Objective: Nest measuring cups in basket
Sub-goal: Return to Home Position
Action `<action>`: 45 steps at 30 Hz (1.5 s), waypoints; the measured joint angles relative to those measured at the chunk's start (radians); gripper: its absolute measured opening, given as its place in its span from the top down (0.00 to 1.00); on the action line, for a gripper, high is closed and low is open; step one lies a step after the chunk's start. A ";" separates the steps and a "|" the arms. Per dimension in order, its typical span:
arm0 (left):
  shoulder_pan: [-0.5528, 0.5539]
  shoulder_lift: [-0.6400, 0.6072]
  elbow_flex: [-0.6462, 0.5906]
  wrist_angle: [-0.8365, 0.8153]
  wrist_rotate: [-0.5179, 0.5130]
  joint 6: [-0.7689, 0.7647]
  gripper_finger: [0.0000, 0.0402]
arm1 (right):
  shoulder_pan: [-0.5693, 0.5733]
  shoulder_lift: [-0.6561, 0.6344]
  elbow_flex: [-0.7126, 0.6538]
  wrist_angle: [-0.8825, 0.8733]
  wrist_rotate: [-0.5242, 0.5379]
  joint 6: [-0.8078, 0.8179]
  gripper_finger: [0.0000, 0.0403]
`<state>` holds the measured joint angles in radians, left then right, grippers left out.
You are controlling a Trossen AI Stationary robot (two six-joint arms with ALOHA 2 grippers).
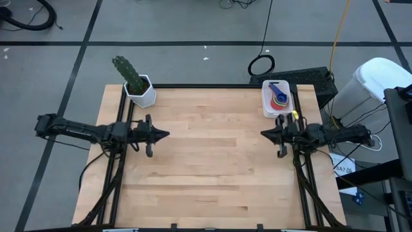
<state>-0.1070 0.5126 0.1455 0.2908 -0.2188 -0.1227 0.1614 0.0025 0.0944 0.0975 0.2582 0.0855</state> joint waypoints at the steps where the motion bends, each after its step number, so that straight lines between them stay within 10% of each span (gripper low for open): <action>1: 0.000 -0.006 0.000 -0.006 0.000 0.008 1.00 | -0.012 0.000 -0.028 0.037 -0.017 0.012 1.00; 17: 0.002 -0.107 -0.003 -0.086 0.078 0.084 1.00 | -0.298 0.008 -0.076 0.056 -0.407 0.120 1.00; 45: 0.042 -0.325 -0.136 -0.080 0.166 0.135 1.00 | -0.306 0.009 -0.079 -0.012 -0.467 0.111 1.00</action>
<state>-0.0651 0.1879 0.0097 0.2104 -0.0523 0.0119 -0.1444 0.0113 0.0154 0.0853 -0.2093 0.1963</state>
